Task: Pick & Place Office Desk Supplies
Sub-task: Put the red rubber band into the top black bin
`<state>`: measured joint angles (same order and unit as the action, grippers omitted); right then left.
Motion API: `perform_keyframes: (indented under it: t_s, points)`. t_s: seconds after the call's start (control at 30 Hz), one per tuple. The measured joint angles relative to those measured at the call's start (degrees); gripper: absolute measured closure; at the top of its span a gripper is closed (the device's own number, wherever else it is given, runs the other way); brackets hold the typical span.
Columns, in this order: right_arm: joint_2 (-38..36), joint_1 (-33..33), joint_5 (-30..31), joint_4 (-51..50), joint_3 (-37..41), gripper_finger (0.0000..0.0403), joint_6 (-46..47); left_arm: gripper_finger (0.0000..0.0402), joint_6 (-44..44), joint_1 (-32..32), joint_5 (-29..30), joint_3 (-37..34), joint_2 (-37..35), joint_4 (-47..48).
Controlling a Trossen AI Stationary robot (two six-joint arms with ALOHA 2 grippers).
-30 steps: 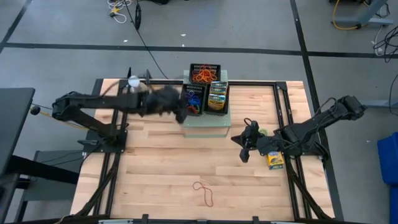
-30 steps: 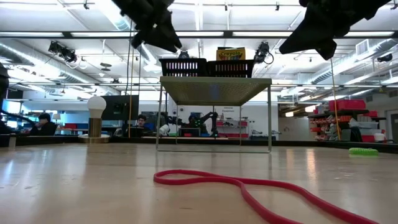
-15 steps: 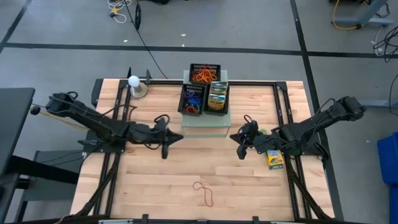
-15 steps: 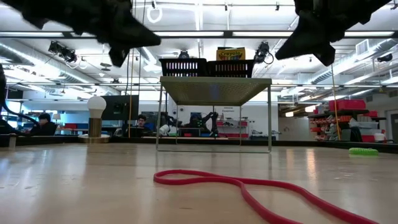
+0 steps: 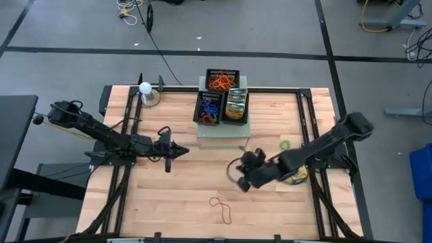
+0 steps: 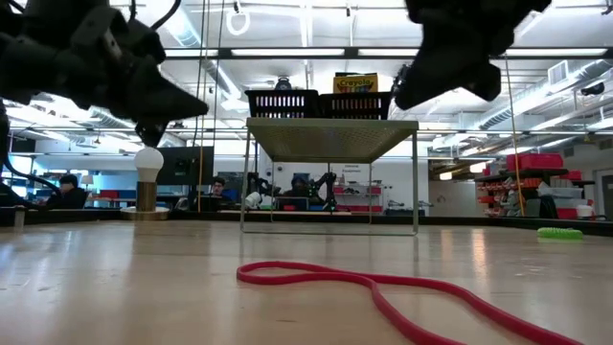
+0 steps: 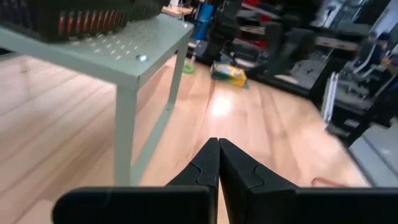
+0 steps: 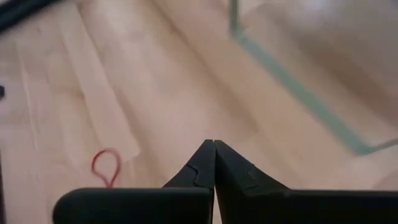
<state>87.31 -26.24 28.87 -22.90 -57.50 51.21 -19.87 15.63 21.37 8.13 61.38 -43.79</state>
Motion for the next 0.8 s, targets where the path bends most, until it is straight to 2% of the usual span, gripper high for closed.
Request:
perform_keyframes:
  t_s: [0.1,0.27,0.4,0.57,0.67,0.8]
  points:
    - [6.77,-1.04,-3.62,-6.00,-7.63,0.0389,2.62,0.0392,0.89,-0.76,0.65,-0.87,0.01,0.50]
    - [17.07,-2.74,-9.71,-10.95,-18.44,0.0348,7.06,0.0392,2.51,-2.77,1.04,-0.87,0.01,0.20]
    - [24.21,-4.25,-12.12,-11.16,-24.26,0.0326,8.15,0.0396,6.00,-4.85,-4.69,-0.85,0.01,-0.82]
    - [32.95,-5.60,-17.08,-11.32,-30.84,0.0321,8.13,0.0394,6.66,-5.59,-10.72,-0.85,0.01,0.13]
    - [37.08,-6.01,-17.56,-12.11,-34.98,0.0321,8.24,0.0391,7.25,-5.57,-10.96,-0.85,0.01,0.32]
    - [41.19,-6.06,-17.04,-20.06,-41.14,0.0320,9.73,0.0391,5.44,-5.57,-10.94,-0.85,0.01,0.33]
